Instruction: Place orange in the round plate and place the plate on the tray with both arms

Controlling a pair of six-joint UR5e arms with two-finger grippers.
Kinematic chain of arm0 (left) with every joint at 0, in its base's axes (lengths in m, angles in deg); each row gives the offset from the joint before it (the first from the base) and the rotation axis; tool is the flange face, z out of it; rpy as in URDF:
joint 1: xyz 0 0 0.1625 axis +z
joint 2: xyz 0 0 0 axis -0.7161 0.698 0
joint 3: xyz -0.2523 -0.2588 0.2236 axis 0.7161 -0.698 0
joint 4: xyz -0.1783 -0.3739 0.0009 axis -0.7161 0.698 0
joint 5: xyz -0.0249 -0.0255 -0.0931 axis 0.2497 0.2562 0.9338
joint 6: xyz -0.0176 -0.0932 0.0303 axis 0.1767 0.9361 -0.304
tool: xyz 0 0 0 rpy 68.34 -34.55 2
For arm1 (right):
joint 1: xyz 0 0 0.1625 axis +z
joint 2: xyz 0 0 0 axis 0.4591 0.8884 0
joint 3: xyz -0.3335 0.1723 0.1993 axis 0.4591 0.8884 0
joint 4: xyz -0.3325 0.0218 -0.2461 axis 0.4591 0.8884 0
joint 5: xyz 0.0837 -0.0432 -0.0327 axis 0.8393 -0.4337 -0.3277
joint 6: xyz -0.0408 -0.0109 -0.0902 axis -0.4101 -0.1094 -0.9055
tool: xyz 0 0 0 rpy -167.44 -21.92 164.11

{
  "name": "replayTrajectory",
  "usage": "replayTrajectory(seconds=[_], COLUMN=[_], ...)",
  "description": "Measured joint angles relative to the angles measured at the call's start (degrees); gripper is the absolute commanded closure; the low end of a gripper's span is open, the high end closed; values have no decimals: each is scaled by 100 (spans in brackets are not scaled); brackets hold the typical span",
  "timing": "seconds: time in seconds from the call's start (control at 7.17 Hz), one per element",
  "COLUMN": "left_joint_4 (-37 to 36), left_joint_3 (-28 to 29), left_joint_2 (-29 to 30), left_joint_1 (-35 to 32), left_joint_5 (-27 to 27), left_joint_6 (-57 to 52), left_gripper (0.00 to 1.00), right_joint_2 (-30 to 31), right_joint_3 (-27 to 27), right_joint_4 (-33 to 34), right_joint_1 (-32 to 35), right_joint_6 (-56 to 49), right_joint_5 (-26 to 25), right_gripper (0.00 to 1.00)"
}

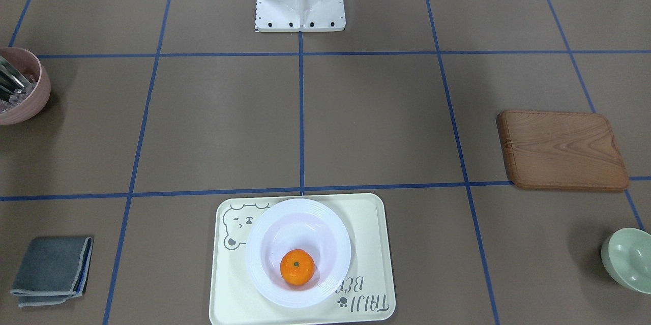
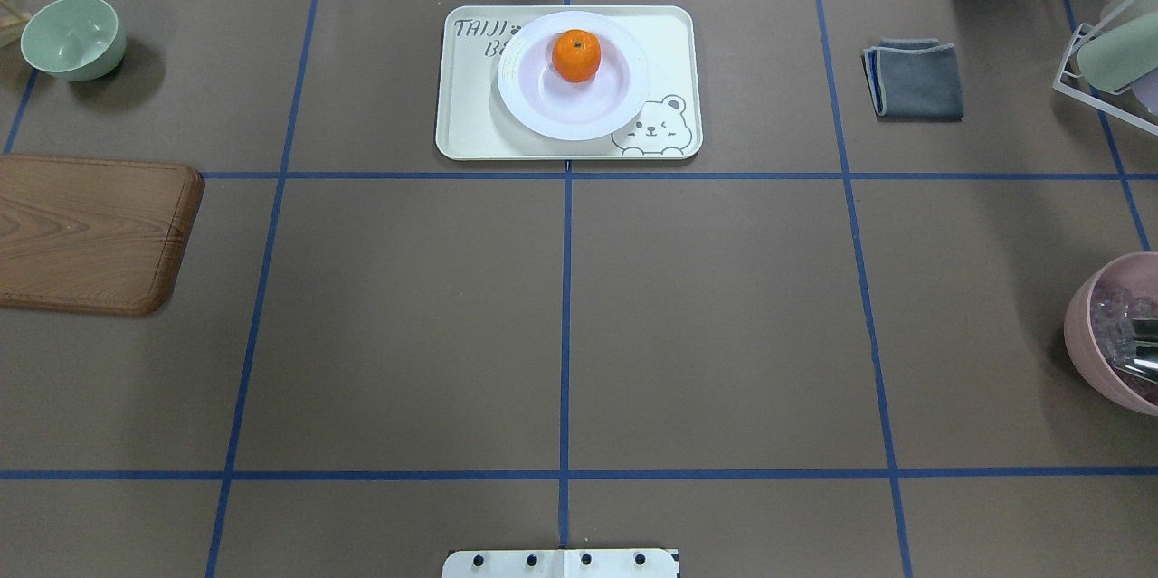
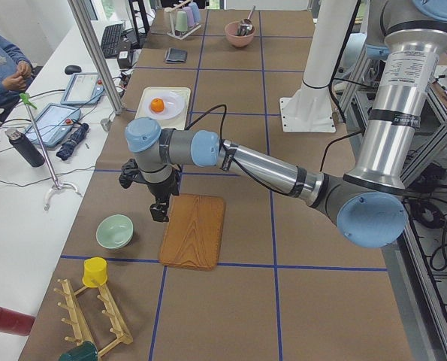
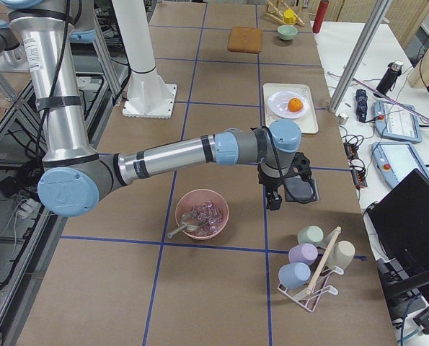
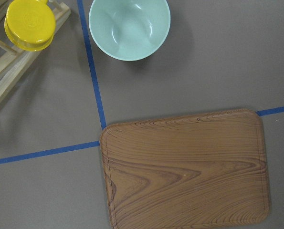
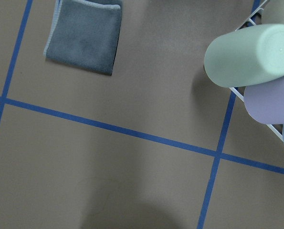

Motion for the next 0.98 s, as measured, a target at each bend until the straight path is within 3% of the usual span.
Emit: replayTrajectory(seconds=[0.42, 0.98], left_joint_4=[14, -12], left_joint_3=[-1, -409], left_joint_2=[-2, 41], left_joint_1=[6, -13], left_joint_5=[24, 395], left_joint_6=[10, 33], left_gripper=[2, 2], right_joint_2=[14, -22], right_joint_3=[-70, -56], right_joint_4=[143, 105], right_joint_1=[-47, -166], right_joint_6=[-47, -43], right_joint_5=[-35, 33], right_gripper=[0, 0])
